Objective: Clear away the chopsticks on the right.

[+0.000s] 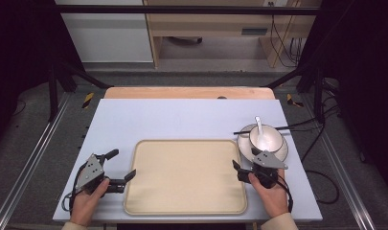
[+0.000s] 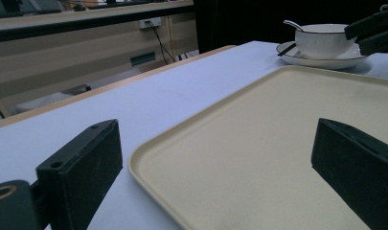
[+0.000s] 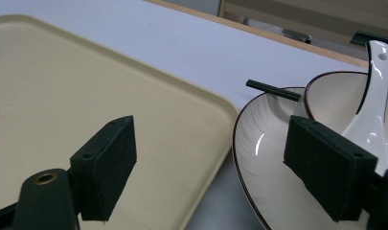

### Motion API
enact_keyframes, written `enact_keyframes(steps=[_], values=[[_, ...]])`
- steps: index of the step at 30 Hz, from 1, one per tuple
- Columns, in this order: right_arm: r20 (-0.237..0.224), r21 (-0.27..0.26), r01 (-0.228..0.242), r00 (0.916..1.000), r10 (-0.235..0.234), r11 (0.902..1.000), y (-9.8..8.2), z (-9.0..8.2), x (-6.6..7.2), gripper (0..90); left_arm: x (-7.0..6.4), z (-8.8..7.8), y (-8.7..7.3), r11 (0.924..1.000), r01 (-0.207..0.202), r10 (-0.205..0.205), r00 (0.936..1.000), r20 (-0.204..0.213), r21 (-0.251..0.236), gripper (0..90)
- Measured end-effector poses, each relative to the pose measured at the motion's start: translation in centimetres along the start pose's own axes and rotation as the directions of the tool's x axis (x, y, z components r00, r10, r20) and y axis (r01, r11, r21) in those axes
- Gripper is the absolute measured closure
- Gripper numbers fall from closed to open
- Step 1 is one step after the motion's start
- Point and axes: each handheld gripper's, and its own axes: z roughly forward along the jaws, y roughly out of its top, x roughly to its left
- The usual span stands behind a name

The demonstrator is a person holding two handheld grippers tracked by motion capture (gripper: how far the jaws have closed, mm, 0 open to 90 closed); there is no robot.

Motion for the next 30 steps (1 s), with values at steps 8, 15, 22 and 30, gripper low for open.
enact_keyframes(steps=[8, 15, 22, 30], values=[[-0.027, 0.007, 0.038, 0.9989, -0.038, 0.9992, 0.1, 0.0, 0.4, 21.4, -0.2, 0.1, 0.0, 0.9999, 0.010, -0.010, 0.9999, 0.008, 0.003, 3.8], [-0.072, -0.001, 0.054, 0.9959, -0.054, 0.9985, 2.2, -1.6, 1.1, 17.7, -0.2, 0.0, -0.1, 0.9999, 0.006, -0.006, 1.0000, 0.003, 0.012, 4.3], [0.040, 0.023, 0.167, 0.9850, -0.168, 0.9857, 7.1, -5.9, -4.4, 52.0, -0.5, 0.2, -0.1, 0.9998, 0.001, -0.001, 1.0000, 0.007, 0.018, 4.8], [0.193, 0.162, 0.093, 0.9733, -0.124, 0.9824, 8.0, -3.6, -14.9, 86.8, -0.5, 0.3, -0.2, 0.9996, -0.004, 0.003, 1.0000, 0.009, 0.026, 5.2]])
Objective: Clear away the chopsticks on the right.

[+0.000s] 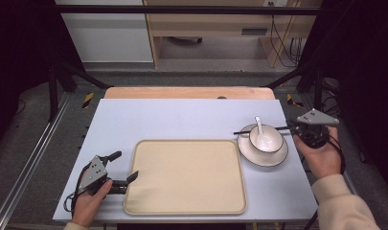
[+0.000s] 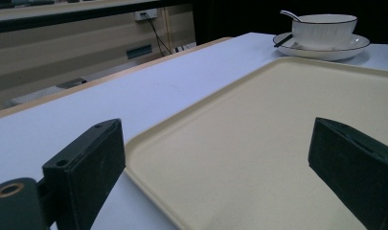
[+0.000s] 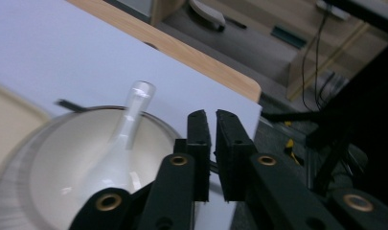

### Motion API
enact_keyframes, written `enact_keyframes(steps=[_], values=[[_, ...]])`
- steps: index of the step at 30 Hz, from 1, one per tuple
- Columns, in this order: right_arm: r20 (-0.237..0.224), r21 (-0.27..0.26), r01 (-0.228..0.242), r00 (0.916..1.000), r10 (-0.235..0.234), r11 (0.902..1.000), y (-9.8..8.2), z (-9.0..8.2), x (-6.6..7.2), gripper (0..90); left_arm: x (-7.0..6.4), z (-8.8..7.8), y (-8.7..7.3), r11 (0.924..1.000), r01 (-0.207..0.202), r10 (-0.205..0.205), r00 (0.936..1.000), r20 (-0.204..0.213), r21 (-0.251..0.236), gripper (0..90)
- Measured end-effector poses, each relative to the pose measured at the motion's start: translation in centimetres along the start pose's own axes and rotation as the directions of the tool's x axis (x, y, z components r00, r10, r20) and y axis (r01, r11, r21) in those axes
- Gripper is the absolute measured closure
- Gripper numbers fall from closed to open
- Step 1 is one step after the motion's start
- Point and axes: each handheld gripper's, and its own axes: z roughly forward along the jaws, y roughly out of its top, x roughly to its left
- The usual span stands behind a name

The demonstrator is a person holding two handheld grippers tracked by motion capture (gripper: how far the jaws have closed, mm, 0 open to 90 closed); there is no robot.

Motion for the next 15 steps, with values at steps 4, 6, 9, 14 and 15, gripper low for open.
enact_keyframes(steps=[4, 6, 9, 14, 15], values=[[0.009, 0.037, -0.098, 0.9951, 0.098, 0.9944, -0.6, 2.9, -2.3, 90.0, 0.0, 0.1, -0.1, 1.0000, 0.001, -0.001, 1.0000, 0.001, 0.004, 5.2], [0.006, 0.106, -0.131, 0.9914, 0.131, 0.9857, -1.1, 5.8, -3.3, 90.0, 0.0, 0.2, -0.3, 0.9999, 0.007, -0.008, 1.0000, 0.003, 0.010, 5.3], [0.001, 0.164, -0.148, 0.9887, 0.150, 0.9752, -1.8, 8.1, -3.6, 90.0, 0.0, 0.4, -0.4, 0.9998, 0.009, -0.009, 0.9999, 0.005, 0.017, 5.4], [-0.001, 0.239, -0.132, 0.9907, 0.136, 0.9620, -2.6, 10.8, -3.3, 90.0, -0.1, 0.4, -0.4, 0.9998, 0.002, -0.003, 1.0000, 0.009, 0.020, 5.5], [-0.001, 0.239, -0.132, 0.9907, 0.136, 0.9620, -2.6, 10.8, -3.3, 90.0, -0.1, 0.4, -0.4, 0.9998, 0.002, -0.003, 1.0000, 0.009, 0.020, 5.6]])
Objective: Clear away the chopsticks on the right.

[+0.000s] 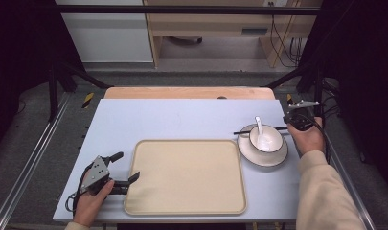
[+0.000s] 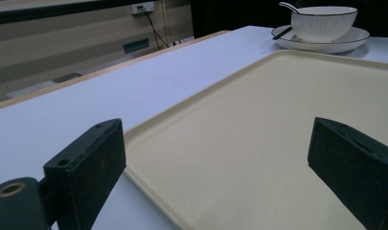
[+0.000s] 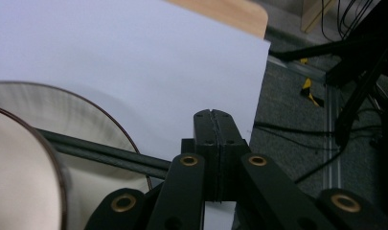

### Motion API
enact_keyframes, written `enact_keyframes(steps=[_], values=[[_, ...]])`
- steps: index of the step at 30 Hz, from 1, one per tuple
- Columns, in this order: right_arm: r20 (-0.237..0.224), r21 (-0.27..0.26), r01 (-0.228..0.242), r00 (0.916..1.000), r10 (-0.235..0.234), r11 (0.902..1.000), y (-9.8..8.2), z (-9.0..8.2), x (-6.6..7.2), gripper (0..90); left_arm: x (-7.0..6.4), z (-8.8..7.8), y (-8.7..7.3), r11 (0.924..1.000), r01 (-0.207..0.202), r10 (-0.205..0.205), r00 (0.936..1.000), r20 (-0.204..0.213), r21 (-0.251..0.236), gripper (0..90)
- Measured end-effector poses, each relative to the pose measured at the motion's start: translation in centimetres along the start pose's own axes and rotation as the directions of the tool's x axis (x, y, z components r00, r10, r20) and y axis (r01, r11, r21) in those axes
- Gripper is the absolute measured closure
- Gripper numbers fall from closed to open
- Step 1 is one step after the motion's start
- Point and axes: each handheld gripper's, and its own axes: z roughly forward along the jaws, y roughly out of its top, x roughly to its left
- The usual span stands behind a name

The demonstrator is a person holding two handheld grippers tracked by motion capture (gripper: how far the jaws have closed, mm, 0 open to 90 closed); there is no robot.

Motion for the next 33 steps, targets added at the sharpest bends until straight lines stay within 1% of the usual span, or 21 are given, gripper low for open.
enact_keyframes(steps=[1, 2, 3, 4, 5, 6, 7, 11, 12, 14, 16, 17, 19, 21, 22, 23, 25, 29, 30, 31, 33], values=[[0.019, 0.034, 0.026, 0.9995, -0.027, 0.9991, -0.2, 0.7, 0.1, 90.0, 0.0, 0.0, 0.0, 1.0000, 0.000, 0.000, 1.0000, 0.002, -0.002, 5.6], [0.019, 0.043, 0.041, 0.9989, -0.042, 0.9982, -0.3, 1.0, 0.0, 90.0, 0.0, 0.0, 0.0, 1.0000, 0.000, 0.000, 1.0000, 0.002, -0.002, 5.6], [0.019, 0.043, 0.041, 0.9989, -0.042, 0.9982, -0.3, 1.0, 0.0, 90.0, 0.0, 0.1, 0.0, 1.0000, -0.001, 0.001, 1.0000, 0.003, 0.000, 5.6], [0.018, 0.067, 0.024, 0.9995, -0.025, 0.9975, -0.4, 1.2, 0.1, 90.0, 0.0, 0.1, -0.1, 1.0000, -0.002, 0.002, 1.0000, 0.005, 0.003, 5.6], [0.031, 0.086, 0.044, 0.9984, -0.047, 0.9953, -0.5, 1.6, 0.0, 90.0, -0.1, 0.1, 0.0, 1.0000, -0.003, 0.003, 1.0000, 0.008, 0.004, 5.7], [0.031, 0.086, 0.044, 0.9984, -0.047, 0.9953, -0.5, 1.6, 0.0, 90.0, -0.1, 0.1, 0.0, 1.0000, -0.003, 0.003, 1.0000, 0.008, 0.004, 5.7], [0.022, 0.053, 0.017, 0.9996, -0.018, 0.9984, -0.6, 1.8, -0.3, 90.0, -0.1, 0.1, 0.0, 1.0000, -0.005, 0.005, 0.9999, 0.009, 0.003, 5.8], [0.016, 0.043, 0.011, 0.9998, -0.012, 0.9990, -0.5, 2.0, -0.3, 90.0, -0.1, 0.2, -0.1, 1.0000, -0.006, 0.006, 1.0000, 0.008, 0.007, 5.8], [0.015, 0.049, 0.032, 0.9994, -0.033, 0.9983, -0.6, 2.1, -0.5, 90.0, -0.1, 0.2, -0.1, 1.0000, -0.005, 0.005, 1.0000, 0.008, 0.008, 5.9], [0.023, 0.082, 0.022, 0.9994, -0.024, 0.9964, -0.8, 2.4, -0.5, 90.0, -0.1, 0.2, -0.2, 0.9999, -0.006, 0.006, 1.0000, 0.008, 0.013, 5.9], [0.023, 0.097, 0.021, 0.9995, -0.024, 0.9951, -1.0, 2.6, -0.6, 90.0, -0.1, 0.2, -0.1, 0.9999, -0.007, 0.007, 0.9999, 0.008, 0.013, 5.9], [0.020, 0.125, 0.024, 0.9994, -0.027, 0.9918, -1.3, 2.6, -0.7, 90.0, -0.1, 0.2, -0.1, 1.0000, -0.006, 0.006, 1.0000, 0.005, 0.008, 6.2], [0.017, 0.132, 0.027, 0.9994, -0.030, 0.9909, -1.4, 2.5, -0.7, 90.0, -0.1, 0.2, -0.1, 1.0000, -0.006, 0.006, 1.0000, 0.005, 0.007, 6.3], [-0.005, 0.150, 0.032, 0.9995, -0.032, 0.9881, -1.8, 1.7, -0.7, 90.0, 0.0, 0.1, -0.2, 1.0000, -0.006, 0.006, 1.0000, 0.003, 0.007, 6.4], [-0.005, 0.150, 0.032, 0.9995, -0.032, 0.9881, -1.8, 1.7, -0.7, 90.0, 0.0, 0.1, -0.2, 0.9999, -0.006, 0.006, 1.0000, 0.003, 0.008, 6.4], [-0.014, 0.153, 0.032, 0.9994, -0.030, 0.9877, -2.1, 1.0, -0.5, 90.0, 0.0, 0.1, -0.2, 0.9999, -0.006, 0.006, 1.0000, 0.003, 0.009, 6.4], [-0.017, 0.155, 0.033, 0.9994, -0.030, 0.9874, -2.2, 0.7, -0.4, 90.0, -0.1, 0.1, -0.1, 0.9999, -0.009, 0.009, 1.0000, 0.003, 0.010, 6.4], [-0.047, 0.182, 0.036, 0.9985, -0.028, 0.9827, -3.6, -0.8, 0.3, 90.0, -0.3, 0.2, -0.1, 0.9997, -0.017, 0.017, 0.9998, 0.010, 0.015, 6.4], [-0.047, 0.182, 0.036, 0.9985, -0.028, 0.9827, -3.6, -0.8, 0.3, 90.0, -0.3, 0.2, -0.1, 0.9997, -0.017, 0.017, 0.9998, 0.010, 0.015, 6.5], [-0.059, 0.186, 0.024, 0.9981, -0.013, 0.9823, -4.1, -1.3, 0.6, 90.0, -0.3, 0.3, -0.1, 0.9996, -0.021, 0.021, 0.9997, 0.013, 0.020, 6.5], [-0.074, 0.177, 0.036, 0.9970, -0.023, 0.9835, -4.5, -1.9, 1.0, 90.0, -0.3, 0.3, 0.0, 0.9996, -0.022, 0.021, 0.9997, 0.015, 0.020, 6.5]])
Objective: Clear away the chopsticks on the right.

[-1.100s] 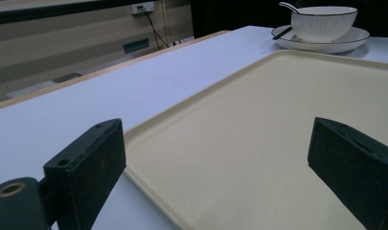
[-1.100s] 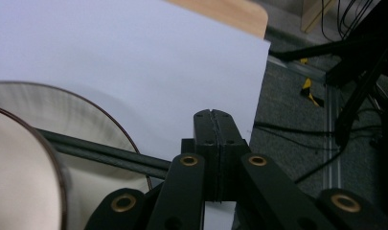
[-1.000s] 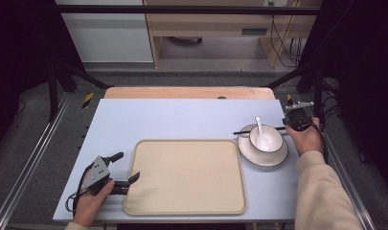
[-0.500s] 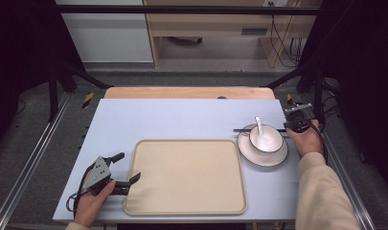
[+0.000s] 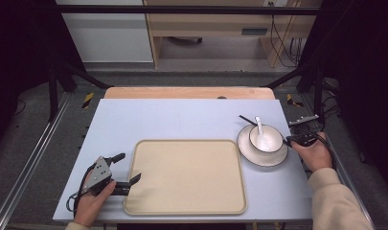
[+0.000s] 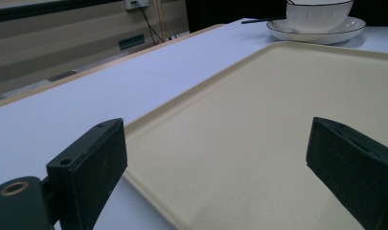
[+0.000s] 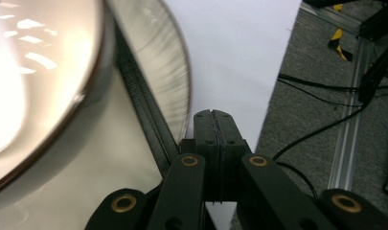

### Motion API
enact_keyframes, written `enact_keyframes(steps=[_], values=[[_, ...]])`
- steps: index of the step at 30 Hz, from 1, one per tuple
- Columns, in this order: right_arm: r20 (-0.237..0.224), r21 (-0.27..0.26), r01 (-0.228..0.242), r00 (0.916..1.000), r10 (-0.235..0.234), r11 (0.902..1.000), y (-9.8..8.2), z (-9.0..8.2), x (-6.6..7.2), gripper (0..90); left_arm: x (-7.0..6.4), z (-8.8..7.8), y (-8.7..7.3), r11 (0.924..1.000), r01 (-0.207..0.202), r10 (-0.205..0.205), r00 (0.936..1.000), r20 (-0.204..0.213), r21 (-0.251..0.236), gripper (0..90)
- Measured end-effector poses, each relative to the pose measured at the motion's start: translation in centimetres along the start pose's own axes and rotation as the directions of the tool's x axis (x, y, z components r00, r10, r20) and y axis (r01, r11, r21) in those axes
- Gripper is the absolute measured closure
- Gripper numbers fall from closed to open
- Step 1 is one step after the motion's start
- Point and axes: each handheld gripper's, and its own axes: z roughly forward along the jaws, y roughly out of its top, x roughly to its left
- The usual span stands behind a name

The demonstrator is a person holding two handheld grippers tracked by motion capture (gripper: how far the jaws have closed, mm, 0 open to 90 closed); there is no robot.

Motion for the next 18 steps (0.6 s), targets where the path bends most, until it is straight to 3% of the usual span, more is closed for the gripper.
enact_keyframes(steps=[4, 9, 10, 11, 12, 18], values=[[-0.008, -0.010, 0.003, 1.0000, -0.004, 0.9999, -0.5, -0.8, 0.6, 90.0, 0.0, 0.0, 0.0, 1.0000, 0.000, 0.000, 1.0000, 0.001, 0.000, 6.5], [-0.001, -0.083, -0.003, 1.0000, 0.003, 0.9966, -0.9, -2.2, 0.6, 86.6, 0.0, 0.0, 0.0, 1.0000, -0.001, 0.001, 1.0000, 0.000, 0.002, 6.5], [-0.025, -0.116, -0.012, 0.9996, 0.009, 0.9931, -1.0, -2.6, 0.5, 84.6, 0.0, 0.0, 0.0, 1.0000, 0.000, 0.000, 1.0000, 0.001, 0.003, 6.5], [-0.025, -0.116, -0.012, 0.9996, 0.009, 0.9931, -1.0, -2.6, 0.5, 84.6, 0.0, 0.0, 0.0, 1.0000, 0.000, 0.000, 1.0000, 0.001, 0.003, 6.5], [-0.056, -0.135, -0.029, 0.9982, 0.022, 0.9905, -1.2, -2.8, 0.4, 83.2, 0.0, 0.0, 0.0, 1.0000, -0.001, 0.001, 1.0000, 0.001, 0.005, 6.5], [-0.090, -0.131, -0.011, 0.9960, 0.000, 0.9913, -1.5, -2.8, 0.8, 81.8, 0.0, 0.0, 0.0, 1.0000, -0.002, 0.002, 1.0000, 0.002, 0.006, 6.5]])
